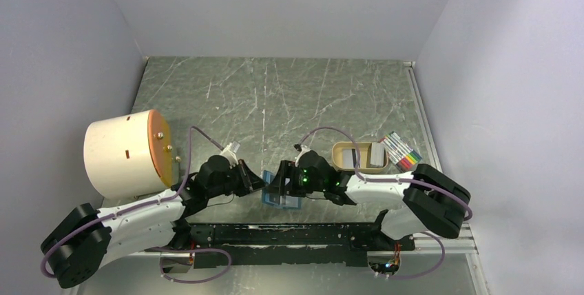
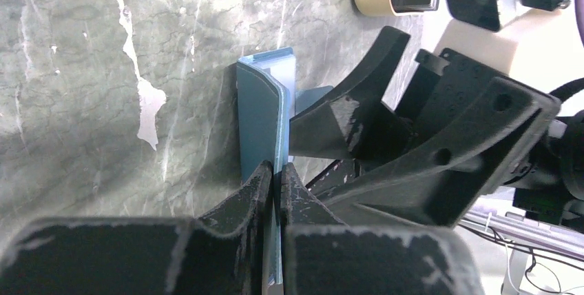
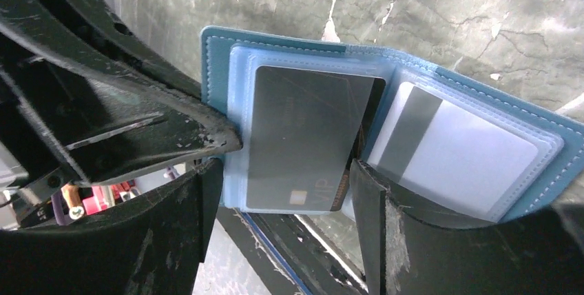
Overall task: Put the credit cards into the card holder
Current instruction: Insert the credit card into the card holder.
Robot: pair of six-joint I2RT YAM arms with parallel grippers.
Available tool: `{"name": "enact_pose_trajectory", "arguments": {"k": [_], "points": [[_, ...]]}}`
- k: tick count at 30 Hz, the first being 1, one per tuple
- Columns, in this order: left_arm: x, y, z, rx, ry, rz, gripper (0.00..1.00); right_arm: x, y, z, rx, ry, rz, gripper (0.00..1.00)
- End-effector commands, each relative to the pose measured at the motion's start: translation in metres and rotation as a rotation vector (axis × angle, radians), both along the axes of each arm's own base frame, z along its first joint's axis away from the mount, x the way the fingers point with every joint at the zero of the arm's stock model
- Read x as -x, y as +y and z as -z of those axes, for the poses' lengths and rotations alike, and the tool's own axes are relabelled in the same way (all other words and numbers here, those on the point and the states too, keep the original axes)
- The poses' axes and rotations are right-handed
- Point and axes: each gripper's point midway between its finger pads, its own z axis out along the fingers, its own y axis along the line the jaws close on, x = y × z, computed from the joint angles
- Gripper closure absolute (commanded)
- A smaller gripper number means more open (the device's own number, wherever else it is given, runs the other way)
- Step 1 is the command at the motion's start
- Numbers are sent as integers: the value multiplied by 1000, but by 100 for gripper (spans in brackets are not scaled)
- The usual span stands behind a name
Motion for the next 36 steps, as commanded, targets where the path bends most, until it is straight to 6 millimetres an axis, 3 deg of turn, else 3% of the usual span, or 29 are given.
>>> {"name": "enact_pose_trajectory", "arguments": {"k": [1,13,19,31,34,36], "points": [[-5,-7,-17,19,-23,-4,91,0,16,-11,-80,-5,-25,29],[0,-12,-18,71,-33,24,91,8,18,-8,-190,21,-61,35],[2,-13,-9,71,-8,29,91,13,19,-8,-267,46,-85,37],[6,-24,6,65,19,98,91,13,-4,-5,-351,52,-42,52],[5,-24,6,46,21,91,91,13,-12,-3,-372,64,-23,52],[2,-22,7,2,18,75,91,14,-15,-2,-372,67,-17,47]]}}
